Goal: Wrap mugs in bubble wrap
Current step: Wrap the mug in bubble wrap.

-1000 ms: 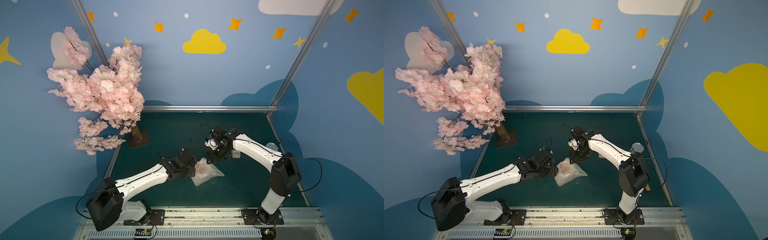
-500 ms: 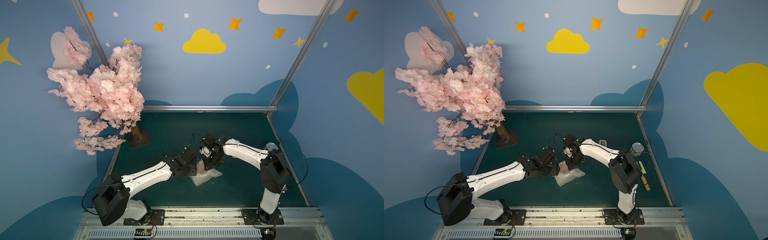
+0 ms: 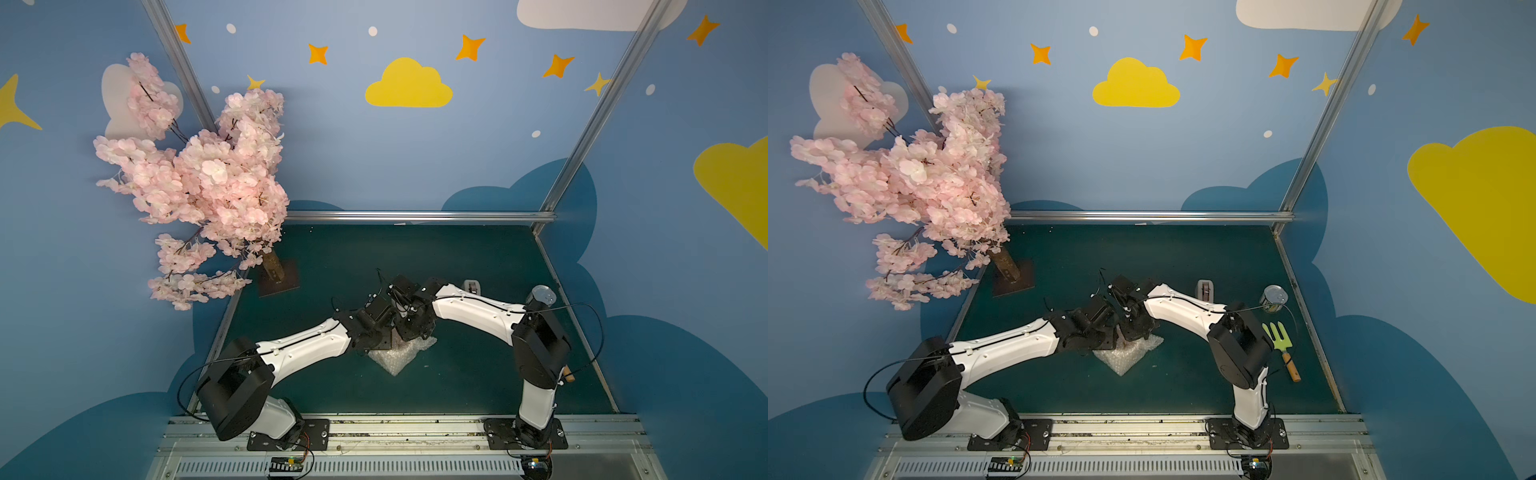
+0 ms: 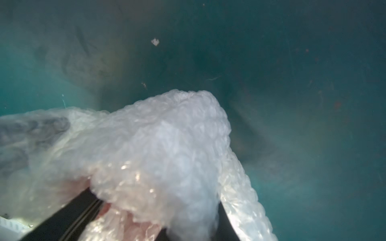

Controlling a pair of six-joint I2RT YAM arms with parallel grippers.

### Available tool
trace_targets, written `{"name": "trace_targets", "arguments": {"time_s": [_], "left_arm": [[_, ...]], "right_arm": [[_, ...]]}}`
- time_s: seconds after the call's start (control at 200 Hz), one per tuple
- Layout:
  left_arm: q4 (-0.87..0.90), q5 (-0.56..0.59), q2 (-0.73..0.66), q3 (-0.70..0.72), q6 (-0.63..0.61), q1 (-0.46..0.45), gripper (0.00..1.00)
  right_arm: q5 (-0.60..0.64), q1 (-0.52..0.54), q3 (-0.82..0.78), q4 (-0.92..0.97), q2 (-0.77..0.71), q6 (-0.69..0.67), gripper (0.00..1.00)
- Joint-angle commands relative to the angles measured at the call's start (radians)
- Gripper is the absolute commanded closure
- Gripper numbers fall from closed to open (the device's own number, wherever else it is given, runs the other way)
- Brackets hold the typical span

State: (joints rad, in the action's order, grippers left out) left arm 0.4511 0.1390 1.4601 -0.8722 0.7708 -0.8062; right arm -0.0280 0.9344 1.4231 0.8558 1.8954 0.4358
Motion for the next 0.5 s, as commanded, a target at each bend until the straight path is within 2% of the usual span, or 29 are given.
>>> {"name": "trace_targets", "arguments": {"time_s": [0.0, 0.12, 0.21, 0.496], "left_arm": [[-0.005, 0.019, 0.011, 0.007, -0.004, 0.008, 0.47], [-0.007, 0.024, 0.008, 0.01, -0.007, 0.02, 0.47], [-0.031, 0.023, 0.007, 0.02, -0.013, 0.03, 0.48], [-0.233, 0.019, 0.048, 0.029, -0.057, 0.039, 0.49]], "right_arm": [[-0.055, 0.018, -0.098, -0.123, 0.14, 0.04, 0.82], [-0.06, -0.001, -0.115, -0.131, 0.13, 0.042, 0.9], [-0.02, -0.009, -0.11, -0.092, 0.096, 0.051, 0.95], [0.056, -0.027, -0.192, -0.036, -0.052, 0.189, 1.0]]}}
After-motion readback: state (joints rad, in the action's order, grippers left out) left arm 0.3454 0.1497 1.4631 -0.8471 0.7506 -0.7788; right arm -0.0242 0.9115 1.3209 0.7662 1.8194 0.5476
